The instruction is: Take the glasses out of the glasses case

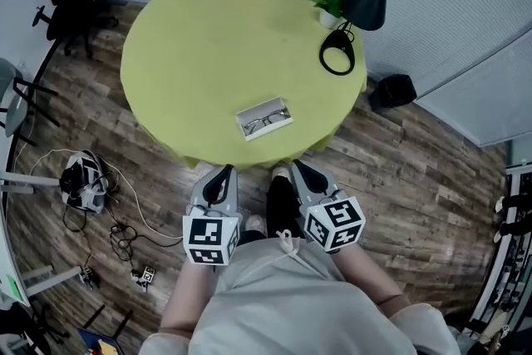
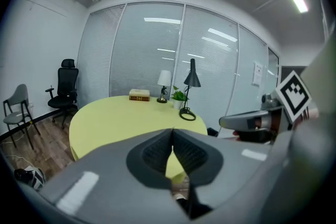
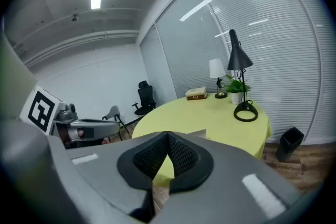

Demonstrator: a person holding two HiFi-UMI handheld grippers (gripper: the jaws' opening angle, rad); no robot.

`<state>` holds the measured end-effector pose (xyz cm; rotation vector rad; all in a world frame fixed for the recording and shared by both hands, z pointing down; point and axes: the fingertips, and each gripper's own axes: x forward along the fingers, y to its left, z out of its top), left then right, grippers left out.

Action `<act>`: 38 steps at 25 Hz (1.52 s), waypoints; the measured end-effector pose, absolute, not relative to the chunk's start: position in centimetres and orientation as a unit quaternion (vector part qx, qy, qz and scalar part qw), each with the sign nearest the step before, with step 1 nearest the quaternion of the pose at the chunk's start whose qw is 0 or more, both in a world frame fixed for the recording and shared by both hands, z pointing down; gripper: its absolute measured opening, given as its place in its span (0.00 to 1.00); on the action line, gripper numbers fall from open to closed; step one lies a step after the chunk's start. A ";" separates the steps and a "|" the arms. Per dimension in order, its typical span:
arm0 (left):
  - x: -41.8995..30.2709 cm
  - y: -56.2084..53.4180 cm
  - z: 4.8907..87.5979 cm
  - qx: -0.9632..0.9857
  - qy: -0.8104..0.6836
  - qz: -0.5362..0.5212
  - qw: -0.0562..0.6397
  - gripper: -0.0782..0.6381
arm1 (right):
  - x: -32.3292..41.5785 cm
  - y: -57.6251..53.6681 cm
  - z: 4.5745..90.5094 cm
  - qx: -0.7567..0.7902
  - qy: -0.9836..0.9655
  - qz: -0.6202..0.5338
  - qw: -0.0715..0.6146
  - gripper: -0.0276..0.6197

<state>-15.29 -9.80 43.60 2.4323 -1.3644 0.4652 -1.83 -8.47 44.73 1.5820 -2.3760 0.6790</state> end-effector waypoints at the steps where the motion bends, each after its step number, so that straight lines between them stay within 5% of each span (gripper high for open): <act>1: -15.1 -10.7 43.8 0.848 -0.479 0.163 0.157 0.12 | -1.5 -9.5 44.9 0.532 -0.808 0.230 0.105 0.04; 19: -9.0 -24.5 48.1 0.814 -0.530 0.145 0.189 0.12 | 2.6 -26.3 47.9 0.439 -0.855 0.225 0.159 0.04; 38: -5.1 -25.6 60.6 0.831 -0.356 0.392 0.171 0.21 | 2.5 -29.6 54.9 0.377 -0.866 0.237 0.227 0.04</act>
